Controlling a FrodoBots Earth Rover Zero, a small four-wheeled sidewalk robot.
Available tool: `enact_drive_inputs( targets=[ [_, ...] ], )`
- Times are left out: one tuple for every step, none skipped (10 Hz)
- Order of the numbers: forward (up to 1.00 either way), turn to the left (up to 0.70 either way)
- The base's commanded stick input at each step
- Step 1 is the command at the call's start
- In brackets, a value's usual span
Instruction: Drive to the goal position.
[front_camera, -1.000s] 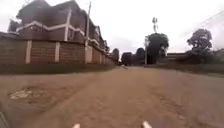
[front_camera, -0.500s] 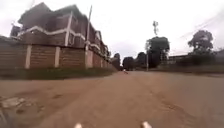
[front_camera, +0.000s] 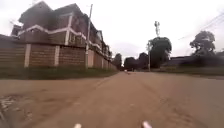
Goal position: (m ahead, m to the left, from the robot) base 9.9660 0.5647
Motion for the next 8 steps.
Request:
enact_drive_inputs(
  targets=[
    [0.70, -0.19],
    [0.70, -0.35],
    [0.70, -0.35],
    [0.70, -0.35],
    [0.70, -0.35],
    [0.70, -0.35],
    [0.70, -0.33],
    [0.70, -0.28]
  ],
)
